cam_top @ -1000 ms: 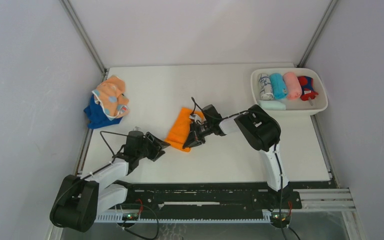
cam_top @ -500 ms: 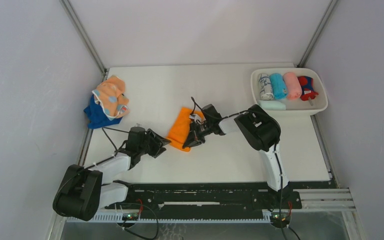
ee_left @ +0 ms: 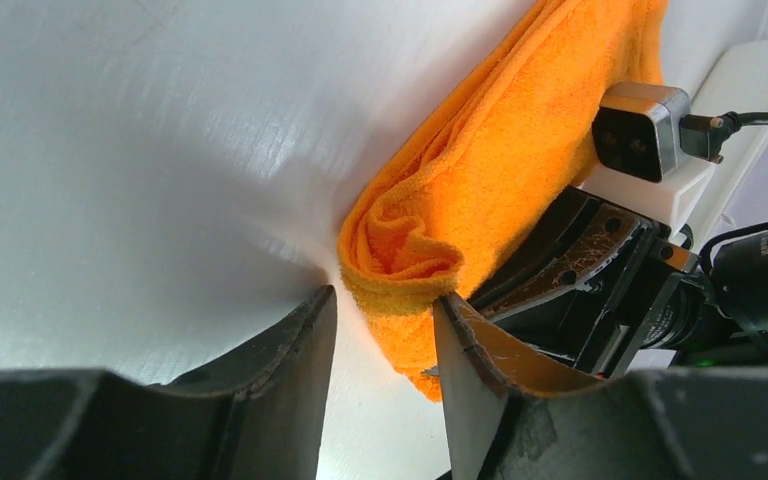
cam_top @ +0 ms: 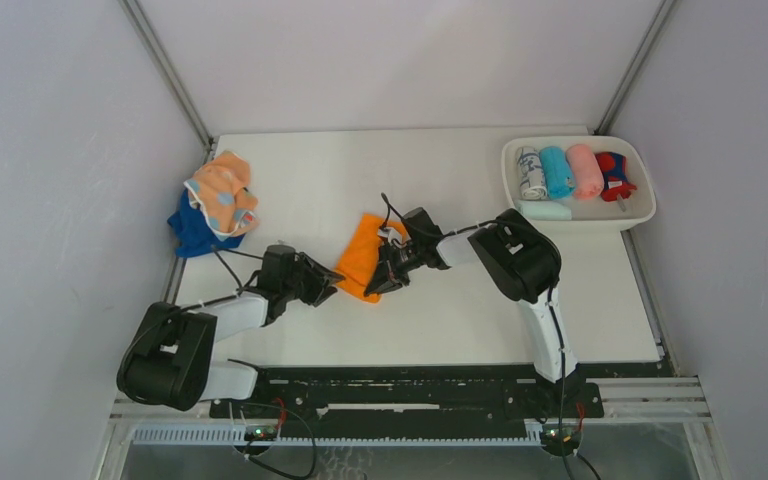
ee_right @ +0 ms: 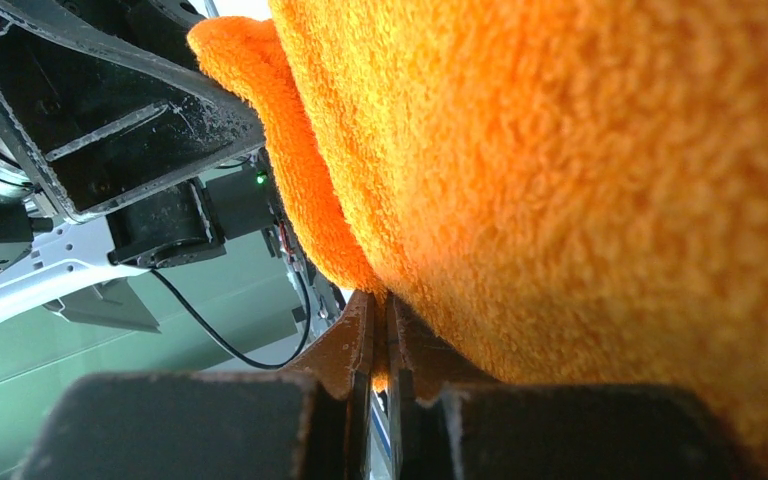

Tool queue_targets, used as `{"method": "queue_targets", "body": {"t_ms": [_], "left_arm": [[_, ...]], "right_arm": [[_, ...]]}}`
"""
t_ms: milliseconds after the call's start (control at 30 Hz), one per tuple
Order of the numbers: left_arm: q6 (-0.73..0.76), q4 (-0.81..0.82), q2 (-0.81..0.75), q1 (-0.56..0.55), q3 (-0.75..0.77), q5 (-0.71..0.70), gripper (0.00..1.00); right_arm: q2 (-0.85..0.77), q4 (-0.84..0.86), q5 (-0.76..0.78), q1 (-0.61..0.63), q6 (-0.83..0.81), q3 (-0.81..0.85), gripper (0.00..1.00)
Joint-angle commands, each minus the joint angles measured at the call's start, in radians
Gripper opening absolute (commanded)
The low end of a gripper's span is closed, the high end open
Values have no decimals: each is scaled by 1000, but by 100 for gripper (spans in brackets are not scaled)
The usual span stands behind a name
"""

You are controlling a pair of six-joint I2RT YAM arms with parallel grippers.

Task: Roll the towels
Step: Roll the towel at the center of the board.

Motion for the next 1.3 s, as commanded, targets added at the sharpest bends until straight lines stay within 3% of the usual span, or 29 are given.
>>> {"method": "queue_targets", "body": {"t_ms": [0, 267, 533, 867, 1133, 1267], "left_arm": [[16, -152, 60, 5, -3, -80, 47], [36, -260, 158, 5, 40, -113, 44], [48, -274, 185, 4, 35, -113, 40], [62, -294, 199, 4, 59, -105, 38], [65, -296, 203, 5, 65, -101, 38], [68, -298, 206, 5, 68, -100, 38]], "right_arm": [[20, -56, 105, 4, -53, 12, 0], [-78, -103, 158, 23, -145, 15, 2], [-264, -230, 300, 56, -372, 15, 21], [-387, -321, 703, 241, -748, 6, 42], [-370, -311, 952, 350, -857, 1, 43], [-347, -322, 971, 350, -862, -1, 36]]}}
